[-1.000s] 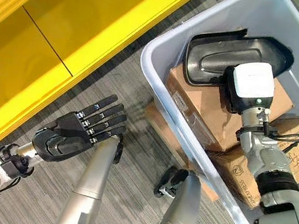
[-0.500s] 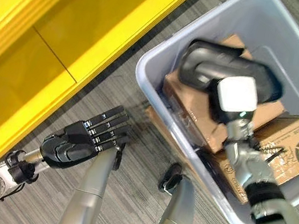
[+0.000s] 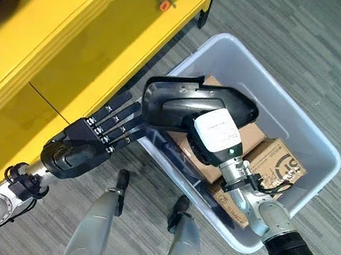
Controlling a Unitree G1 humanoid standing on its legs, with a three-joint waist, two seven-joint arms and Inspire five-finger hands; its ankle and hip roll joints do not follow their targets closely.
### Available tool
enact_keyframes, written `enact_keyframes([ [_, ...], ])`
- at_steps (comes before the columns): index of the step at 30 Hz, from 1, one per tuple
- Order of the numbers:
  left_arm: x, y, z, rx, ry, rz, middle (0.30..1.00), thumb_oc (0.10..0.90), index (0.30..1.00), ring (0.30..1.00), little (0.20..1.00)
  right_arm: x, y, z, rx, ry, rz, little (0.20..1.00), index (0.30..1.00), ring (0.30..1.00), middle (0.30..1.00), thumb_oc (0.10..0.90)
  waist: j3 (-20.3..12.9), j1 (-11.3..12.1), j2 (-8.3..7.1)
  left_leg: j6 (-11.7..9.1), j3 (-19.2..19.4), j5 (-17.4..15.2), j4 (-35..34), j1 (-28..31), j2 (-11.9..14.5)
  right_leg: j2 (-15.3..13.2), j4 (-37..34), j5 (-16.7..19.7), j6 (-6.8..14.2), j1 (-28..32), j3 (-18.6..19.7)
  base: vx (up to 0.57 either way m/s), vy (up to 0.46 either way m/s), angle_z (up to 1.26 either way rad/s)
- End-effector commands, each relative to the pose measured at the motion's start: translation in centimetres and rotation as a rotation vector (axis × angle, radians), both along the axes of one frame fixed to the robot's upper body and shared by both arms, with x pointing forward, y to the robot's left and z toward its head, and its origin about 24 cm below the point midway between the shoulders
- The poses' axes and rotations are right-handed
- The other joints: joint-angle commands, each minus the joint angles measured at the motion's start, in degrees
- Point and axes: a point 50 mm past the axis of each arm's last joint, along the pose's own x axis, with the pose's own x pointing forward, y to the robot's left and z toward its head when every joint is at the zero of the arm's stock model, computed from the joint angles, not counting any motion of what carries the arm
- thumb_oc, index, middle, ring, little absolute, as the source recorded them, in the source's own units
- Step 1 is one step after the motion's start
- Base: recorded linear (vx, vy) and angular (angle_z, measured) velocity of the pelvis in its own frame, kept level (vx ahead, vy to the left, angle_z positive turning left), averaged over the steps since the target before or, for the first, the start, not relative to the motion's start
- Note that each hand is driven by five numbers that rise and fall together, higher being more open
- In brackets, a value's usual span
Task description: Move parts from the plastic box to the shelf.
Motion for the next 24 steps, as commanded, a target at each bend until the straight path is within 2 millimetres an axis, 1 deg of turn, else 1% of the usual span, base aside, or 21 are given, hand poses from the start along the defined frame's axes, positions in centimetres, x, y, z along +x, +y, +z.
enact_keyframes([
  [1, -0.7, -1.7, 2.3, -0.106, -0.206, -0.091, 1.000, 0.900, 1.000, 1.000, 1.000, 0.2, 0.5, 7.7, 0.036, -0.247, 0.033, 0.300, 0.300, 0.300, 0.300, 0.400, -2.65, -0.49, 0.28, 1.47, 2.82, -0.37, -3.40, 3.05, 0.32, 0.50, 0.49, -1.26, 0.74, 1.58, -2.22, 0.06, 0.042, -0.04],
  [5, -0.9, -1.3, 1.9, -0.102, -0.208, -0.074, 1.000, 0.900, 1.000, 1.000, 1.000, -0.3, -0.5, 7.6, 0.020, -0.201, -0.012, 0.300, 0.300, 0.300, 0.300, 0.400, -5.33, -1.43, 0.04, 0.82, 3.96, 0.74, -7.77, 7.65, 0.97, 0.75, -4.90, 0.39, 1.25, 5.86, -2.46, 0.09, 0.032, -0.09],
  [10, -1.0, -0.7, 1.5, -0.087, -0.200, -0.050, 1.000, 0.900, 1.000, 1.000, 1.000, -0.1, -1.7, 7.6, 0.027, -0.140, -0.063, 0.300, 0.300, 0.300, 0.300, 0.400, -8.07, -1.92, -0.30, 0.27, 4.54, 1.37, -11.05, 11.69, 1.38, 1.32, -8.40, 1.12, 1.40, 9.77, -2.63, 0.11, 0.004, -0.07],
  [12, -1.0, -0.3, 1.3, -0.056, -0.203, -0.009, 1.000, 0.900, 1.000, 1.000, 1.000, -0.2, -2.0, 7.5, 0.042, -0.015, -0.069, 0.300, 0.300, 0.300, 0.300, 0.400, -10.20, -2.28, -0.66, -0.07, 4.81, 1.99, -13.45, 14.29, 1.62, 1.89, -11.04, 1.79, 1.56, 12.46, -2.68, 0.20, 0.002, -0.03],
  [13, -0.8, 1.8, 1.8, 0.081, -0.269, 0.270, 1.000, 0.900, 1.000, 1.000, 1.000, -0.6, -2.1, 7.0, 0.101, 0.179, -0.058, 0.300, 0.300, 0.300, 0.300, 0.400, -12.00, -2.63, -1.20, -0.61, 4.95, 2.78, -15.67, 16.95, 2.10, 2.05, -13.14, 2.44, 1.90, 15.04, -2.70, 0.21, 0.012, -0.01],
  [14, -0.8, 1.9, 1.9, 0.090, -0.274, 0.288, 1.000, 0.900, 1.000, 1.000, 1.000, -0.6, -2.1, 7.0, 0.104, 0.186, -0.057, 0.300, 0.300, 0.300, 0.300, 0.400, -12.16, -2.60, -1.18, -0.62, 4.92, 3.03, -15.90, 16.94, 2.15, 2.12, -13.46, 2.71, 1.88, 15.09, -2.75, 0.19, 0.009, -0.01],
  [15, -0.7, 3.0, 2.4, 0.180, -0.307, 0.457, 1.000, 0.900, 1.000, 1.000, 1.000, -0.8, -2.0, 6.7, 0.122, 0.276, -0.043, 0.300, 0.300, 0.300, 0.300, 0.400, -12.86, -2.62, -1.51, -0.88, 4.85, 3.25, -16.73, 18.05, 2.27, 2.05, -14.25, 2.83, 2.06, 16.23, -2.91, 0.10, -0.009, 0.01],
  [17, -0.8, 3.9, 2.9, 0.286, -0.373, 0.589, 1.000, 0.900, 1.000, 1.000, 1.000, -1.2, -1.8, 6.4, 0.121, 0.336, -0.015, 0.300, 0.300, 0.300, 0.300, 0.400, -13.79, -2.62, -1.83, -1.01, 4.88, 3.80, -17.71, 18.82, 2.50, 2.09, -15.32, 3.35, 2.18, 17.10, -3.24, 0.12, -0.019, 0.02],
  [18, -0.9, 4.9, 3.5, 0.405, -0.447, 0.710, 1.000, 0.900, 1.000, 1.000, 1.000, -1.7, -1.6, 6.4, 0.131, 0.406, 0.009, 0.300, 0.300, 0.300, 0.300, 0.400, -15.32, -2.65, -2.47, -1.54, 5.00, 4.65, -19.47, 20.05, 2.94, 2.09, -17.06, 4.01, 2.57, 18.38, -3.69, 0.12, -0.027, 0.05],
  [20, -1.0, 5.6, 4.3, 0.513, -0.501, 0.801, 1.000, 0.900, 1.000, 1.000, 1.000, -2.3, -1.4, 6.5, 0.138, 0.522, 0.032, 0.300, 0.300, 0.300, 0.300, 0.400, -17.20, -2.88, -3.34, -2.34, 5.32, 5.88, -22.03, 21.73, 3.91, 1.98, -19.70, 5.17, 3.07, 20.14, -3.90, 0.13, -0.021, 0.05],
  [21, -1.0, 6.0, 4.7, 0.532, -0.512, 0.843, 1.000, 0.900, 1.000, 1.000, 1.000, -2.5, -1.4, 6.3, 0.131, 0.618, 0.026, 0.300, 0.300, 0.300, 0.300, 0.400, -17.99, -2.93, -3.70, -2.75, 5.57, 6.56, -23.66, 22.86, 4.28, 1.88, -21.57, 6.01, 3.41, 21.37, -4.02, 0.11, 0.012, -0.01],
  [22, -1.3, 6.6, 5.7, 0.612, -0.619, 0.978, 1.000, 0.900, 1.000, 1.000, 1.000, -2.9, -1.3, 6.0, 0.126, 0.710, 0.046, 0.300, 0.300, 0.300, 0.300, 0.400, -18.84, -3.26, -4.10, -3.34, 6.05, 6.86, -25.27, 24.34, 4.79, 1.58, -23.95, 7.02, 4.12, 22.91, -4.03, 0.06, 0.023, -0.02],
  [23, -1.5, 6.7, 6.1, 0.636, -0.670, 1.016, 1.000, 0.900, 1.000, 1.000, 1.000, -3.0, -1.3, 5.9, 0.133, 0.733, 0.049, 0.300, 0.300, 0.300, 0.300, 0.400, -19.09, -3.33, -4.18, -3.38, 6.09, 7.08, -25.52, 24.35, 4.85, 1.58, -24.55, 7.50, 4.22, 23.04, -4.05, 0.06, 0.024, 0.00],
  [24, -1.7, 6.6, 7.0, 0.692, -0.763, 1.104, 1.000, 0.900, 1.000, 1.000, 1.000, -3.0, -1.2, 5.8, 0.146, 0.797, 0.057, 0.300, 0.300, 0.300, 0.300, 0.400, -19.64, -3.54, -4.49, -3.69, 6.40, 6.76, -25.71, 24.86, 5.02, 1.47, -25.73, 7.97, 4.56, 23.75, -3.97, 0.00, 0.000, 0.00],
])
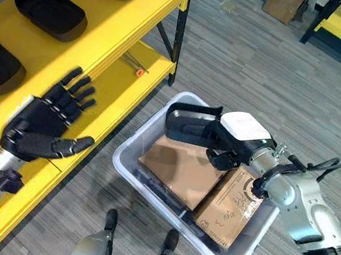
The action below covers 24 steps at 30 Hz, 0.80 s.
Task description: Move parts from the plastic box to the shelf.
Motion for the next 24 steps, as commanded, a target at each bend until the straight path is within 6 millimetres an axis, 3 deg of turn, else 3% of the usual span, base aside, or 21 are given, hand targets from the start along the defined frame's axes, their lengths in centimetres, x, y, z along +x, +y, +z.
enact_keyframes([
  [1, -1.2, -0.8, 3.6, 0.301, -0.354, 0.199, 1.000, 0.900, 1.000, 1.000, 1.000, -0.4, 0.5, 0.8, 0.085, 0.146, 0.056, 0.300, 0.300, 0.300, 0.300, 0.400, -10.59, -0.84, -3.13, -2.44, 3.63, 1.31, -3.28, 2.17, 3.91, -2.38, -1.08, 0.91, 3.48, 0.50, -2.33, 0.00, 0.000, 0.00],
  [5, -0.7, -1.0, 5.2, 0.552, -0.555, 0.364, 1.000, 0.900, 1.000, 1.000, 1.000, -0.3, 1.4, 0.3, 0.141, 0.295, 0.107, 0.300, 0.300, 0.300, 0.300, 0.400, -12.75, -1.93, -4.24, -3.32, 5.74, 0.18, -3.28, 3.73, 4.47, -3.19, -6.29, 4.12, 5.19, 2.38, -2.85, 0.01, 0.001, -0.08],
  [7, -0.4, -1.1, 5.4, 0.582, -0.582, 0.377, 1.000, 0.900, 1.000, 1.000, 1.000, -0.3, 1.6, 0.2, 0.133, 0.316, 0.113, 0.300, 0.300, 0.300, 0.300, 0.400, -13.28, -2.20, -4.46, -3.35, 6.11, -0.14, -3.28, 4.16, 4.47, -3.21, -6.67, 4.33, 5.41, 2.67, -2.72, 0.00, 0.001, -0.18],
  [14, 0.4, -3.8, 5.3, 0.766, -0.653, 0.211, 1.000, 0.900, 1.000, 1.000, 1.000, 0.3, 1.9, 0.6, 0.048, 0.301, 0.111, 0.300, 0.300, 0.300, 0.300, 0.400, -14.38, -3.31, -4.71, -3.11, 7.55, -1.23, -3.28, 6.22, 4.08, -3.10, -6.91, 4.73, 5.90, 3.59, -1.44, -0.01, 0.011, -0.06],
  [17, 0.7, -4.0, 5.4, 0.752, -0.624, 0.175, 1.000, 0.900, 1.000, 1.000, 1.000, 0.5, 2.1, 0.8, 0.031, 0.289, 0.116, 0.300, 0.300, 0.300, 0.300, 0.400, -14.51, -3.51, -4.64, -3.02, 7.86, -1.38, -3.28, 6.59, 4.01, -3.11, -6.91, 4.73, 5.99, 3.79, -1.25, 0.00, 0.024, -0.13],
  [19, 1.2, -5.5, 5.3, 0.816, -0.552, -0.059, 1.000, 0.900, 1.000, 1.000, 1.000, 1.2, 3.0, 1.8, -0.019, 0.259, 0.131, 0.300, 0.300, 0.300, 0.300, 0.400, -14.68, -3.79, -3.93, -2.76, 8.53, -1.72, -3.28, 7.53, 3.81, -3.18, -6.91, 4.76, 6.13, 4.27, -0.67, 0.00, 0.056, -0.10],
  [24, 1.2, -5.9, 5.0, 0.828, -0.438, -0.215, 1.000, 0.900, 1.000, 1.000, 1.000, 1.4, 3.8, 2.4, -0.040, 0.224, 0.143, 0.300, 0.300, 0.300, 0.300, 0.400, -14.73, -3.73, -3.34, -2.59, 9.15, -1.94, -3.28, 8.18, 3.71, -3.44, -6.91, 4.74, 6.38, 4.66, -0.40, 0.00, 0.010, -0.03],
])
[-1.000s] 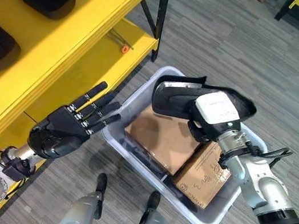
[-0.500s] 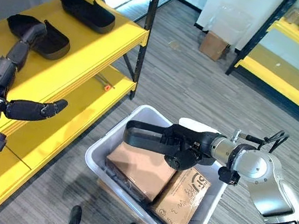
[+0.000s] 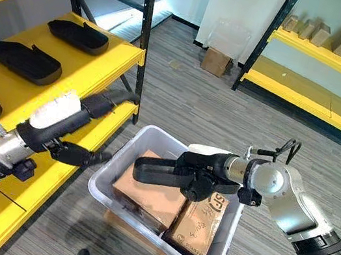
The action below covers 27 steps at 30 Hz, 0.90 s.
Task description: Move parts from the plastic box to the shelf.
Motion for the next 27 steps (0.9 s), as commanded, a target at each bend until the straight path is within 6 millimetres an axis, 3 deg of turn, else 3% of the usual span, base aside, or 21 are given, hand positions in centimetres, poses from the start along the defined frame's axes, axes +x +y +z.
enact_keyframes([
  [1, 0.3, 0.0, 2.0, -0.116, 0.035, -0.085, 1.000, 0.900, 1.000, 1.000, 1.000, 0.6, 1.5, 4.4, -0.003, -0.209, 0.059, 0.300, 0.300, 0.300, 0.300, 0.400, -6.13, 0.53, 0.29, -2.33, 4.75, -2.80, -0.56, 3.26, 3.94, -3.72, -0.11, 0.26, 5.78, -0.05, -2.87, 0.00, 0.000, 0.00],
  [11, -0.3, 0.8, 0.8, -0.048, 0.181, -0.094, 1.000, 0.900, 1.000, 1.000, 1.000, 0.9, 2.8, 6.0, 0.011, -0.265, 0.075, 0.300, 0.300, 0.300, 0.300, 0.400, -6.17, 1.41, 1.05, -2.11, 5.10, -2.73, -0.56, 3.85, 3.89, -3.93, -0.11, 0.30, 5.91, 0.15, -3.10, 0.01, 0.004, -0.01],
  [19, -0.6, 0.5, 0.9, -0.081, -0.044, -0.020, 1.000, 0.900, 1.000, 1.000, 1.000, 0.1, 3.9, 5.6, 0.066, -0.231, 0.136, 0.300, 0.300, 0.300, 0.300, 0.400, -6.50, 1.81, 0.38, -2.01, 4.50, -2.72, -0.56, 3.46, 3.75, -4.02, -0.11, 0.55, 6.08, -0.10, -2.88, 0.02, 0.003, 0.00],
  [27, 0.3, -0.5, -0.2, -0.096, -0.126, 0.036, 1.000, 0.900, 1.000, 1.000, 1.000, 0.0, 5.5, 6.2, 0.133, -0.253, 0.182, 0.300, 0.300, 0.300, 0.300, 0.400, -6.43, 1.79, -0.37, -1.87, 4.24, -3.05, -0.56, 3.89, 3.80, -3.90, -0.11, 0.46, 5.93, 0.30, -2.67, 0.01, -0.014, 0.00],
])
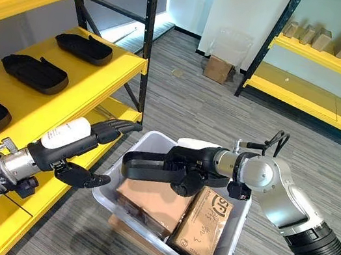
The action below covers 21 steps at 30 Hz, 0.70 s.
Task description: Move parts from the plastic box to the shelf.
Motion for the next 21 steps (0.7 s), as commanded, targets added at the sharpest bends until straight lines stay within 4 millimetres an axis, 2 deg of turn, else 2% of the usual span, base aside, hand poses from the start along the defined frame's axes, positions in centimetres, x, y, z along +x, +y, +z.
enact_keyframes([
  [1, 1.1, -0.8, 2.6, -0.123, -0.197, -0.023, 1.000, 0.900, 1.000, 1.000, 1.000, -0.1, 3.2, 5.8, 0.114, -0.241, 0.137, 0.300, 0.300, 0.300, 0.300, 0.400, -5.43, 0.52, -1.54, -1.91, 3.83, -3.03, -0.50, 3.08, 3.58, -4.18, -0.10, 0.45, 5.95, -0.15, -3.09, 0.03, 0.000, 0.00],
  [7, 1.9, -1.9, 2.3, -0.142, -0.179, -0.021, 1.000, 0.900, 1.000, 1.000, 1.000, 0.0, 4.4, 5.4, 0.142, -0.228, 0.182, 0.300, 0.300, 0.300, 0.300, 0.400, -5.37, 0.28, -1.39, -1.93, 3.66, -3.12, -0.50, 3.26, 3.70, -4.15, -0.10, 0.44, 5.91, -0.07, -2.81, 0.00, 0.000, 0.00],
  [10, 2.6, -3.1, 1.8, -0.180, -0.134, -0.030, 1.000, 0.900, 1.000, 1.000, 1.000, 0.4, 5.5, 4.4, 0.146, -0.245, 0.201, 0.300, 0.300, 0.300, 0.300, 0.400, -5.19, 0.35, -1.09, -1.75, 3.24, -3.42, -0.50, 3.41, 3.69, -4.02, -0.10, 0.15, 5.67, 0.20, -2.63, 0.00, 0.000, 0.00],
  [21, 2.9, -4.6, 0.4, -0.205, -0.065, -0.049, 1.000, 0.900, 1.000, 1.000, 1.000, 1.5, 7.2, 3.3, 0.187, -0.270, 0.188, 0.300, 0.300, 0.300, 0.300, 0.400, -5.05, 0.53, -0.10, -1.74, 2.68, -3.57, -0.50, 3.62, 3.65, -3.95, -0.10, -0.05, 5.47, 0.39, -2.12, 0.00, 0.000, 0.00],
])
